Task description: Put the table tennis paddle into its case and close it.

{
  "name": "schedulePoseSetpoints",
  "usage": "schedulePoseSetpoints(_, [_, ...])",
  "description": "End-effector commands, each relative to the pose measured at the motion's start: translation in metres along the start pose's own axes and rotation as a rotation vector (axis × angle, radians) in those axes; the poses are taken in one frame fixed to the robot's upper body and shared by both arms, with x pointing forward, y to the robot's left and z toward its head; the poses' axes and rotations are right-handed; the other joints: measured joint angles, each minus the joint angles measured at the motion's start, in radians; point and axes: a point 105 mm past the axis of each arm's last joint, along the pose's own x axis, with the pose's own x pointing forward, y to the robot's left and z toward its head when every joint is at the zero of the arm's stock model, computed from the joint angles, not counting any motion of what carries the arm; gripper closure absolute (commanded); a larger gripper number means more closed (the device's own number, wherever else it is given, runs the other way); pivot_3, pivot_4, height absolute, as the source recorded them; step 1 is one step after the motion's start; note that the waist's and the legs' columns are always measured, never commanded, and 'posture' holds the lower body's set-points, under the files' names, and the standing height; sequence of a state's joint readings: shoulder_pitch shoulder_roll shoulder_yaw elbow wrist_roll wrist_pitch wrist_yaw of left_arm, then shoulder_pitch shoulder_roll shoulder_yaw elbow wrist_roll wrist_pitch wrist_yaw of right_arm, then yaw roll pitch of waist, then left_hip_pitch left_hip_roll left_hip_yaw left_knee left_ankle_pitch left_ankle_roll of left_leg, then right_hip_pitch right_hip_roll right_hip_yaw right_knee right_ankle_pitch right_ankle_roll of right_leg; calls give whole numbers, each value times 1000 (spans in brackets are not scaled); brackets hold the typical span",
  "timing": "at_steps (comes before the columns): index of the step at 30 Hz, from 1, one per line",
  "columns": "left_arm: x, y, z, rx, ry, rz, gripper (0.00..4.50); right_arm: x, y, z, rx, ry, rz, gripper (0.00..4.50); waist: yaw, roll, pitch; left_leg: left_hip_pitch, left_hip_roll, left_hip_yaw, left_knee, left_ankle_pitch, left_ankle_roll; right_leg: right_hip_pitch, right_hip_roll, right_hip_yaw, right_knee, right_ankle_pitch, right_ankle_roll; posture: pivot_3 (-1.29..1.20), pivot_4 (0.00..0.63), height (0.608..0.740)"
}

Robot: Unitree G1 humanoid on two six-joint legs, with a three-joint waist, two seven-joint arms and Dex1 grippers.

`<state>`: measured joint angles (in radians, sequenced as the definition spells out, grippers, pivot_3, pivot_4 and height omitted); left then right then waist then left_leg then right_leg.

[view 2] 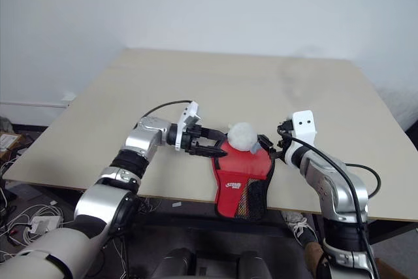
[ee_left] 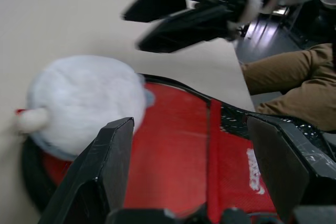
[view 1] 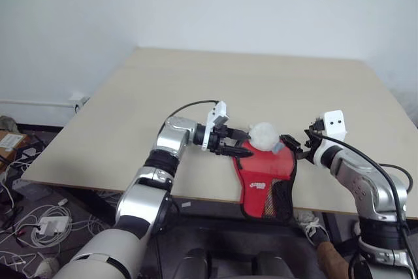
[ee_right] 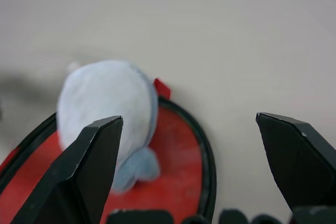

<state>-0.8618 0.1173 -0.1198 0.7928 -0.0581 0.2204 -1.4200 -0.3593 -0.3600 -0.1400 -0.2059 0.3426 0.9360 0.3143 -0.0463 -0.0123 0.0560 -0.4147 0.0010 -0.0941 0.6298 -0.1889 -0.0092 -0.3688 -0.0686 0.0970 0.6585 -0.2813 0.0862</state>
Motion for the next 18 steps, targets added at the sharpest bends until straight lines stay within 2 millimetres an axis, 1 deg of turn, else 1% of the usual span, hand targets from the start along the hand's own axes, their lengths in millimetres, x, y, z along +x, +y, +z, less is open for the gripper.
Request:
schedulePoseSetpoints(1, [14, -9, 7, 26, -7, -33, 918, 7, 7, 15, 0, -41, 28, 84, -1, 0, 0, 0, 0, 0, 0, 0, 0, 0, 0, 0, 0, 0, 0, 0, 0, 740])
schedulePoseSetpoints(4, [34, -5, -16, 42, 60, 41, 918, 18, 15, 15, 36, -20, 66, 84, -5, 1, 0, 0, 1, 0, 0, 0, 0, -1, 1, 0, 1, 0, -1, 0, 0, 740])
schedulePoseSetpoints(6, [39, -2, -29, 44, 130, 78, 918, 22, 27, 16, 68, -4, 120, 84, -4, 1, 0, 1, 1, 0, 0, 0, 0, 0, 1, 0, 1, 0, -1, 0, 0, 740])
schedulePoseSetpoints(9, [39, -4, -35, 47, 164, 65, 918, 23, 40, 18, 102, -3, 180, 84, -4, 1, -1, 1, 1, 0, 0, 0, 0, 0, 1, 0, 1, 0, -1, 0, 0, 740])
schedulePoseSetpoints(11, [37, -4, -38, 56, 180, 63, 918, 26, 46, 14, 117, 16, 199, 84, -4, 2, -1, 2, 0, 0, 0, 0, 0, 0, 1, 0, 1, 0, -1, 0, 0, 740])
schedulePoseSetpoints(15, [34, -3, -38, 60, 181, 66, 918, 30, 54, 3, 146, 68, 221, 84, -5, 2, -1, 2, 0, 0, 0, 0, 0, 1, 1, 0, 1, 0, 0, 0, 0, 740])
schedulePoseSetpoints(18, [34, 0, -40, 64, 192, 87, 918, 32, 55, -2, 151, 86, 218, 84, -5, 2, -1, 2, 0, 0, 0, 0, 0, 1, 1, 0, 1, 0, 0, 0, 0, 740])
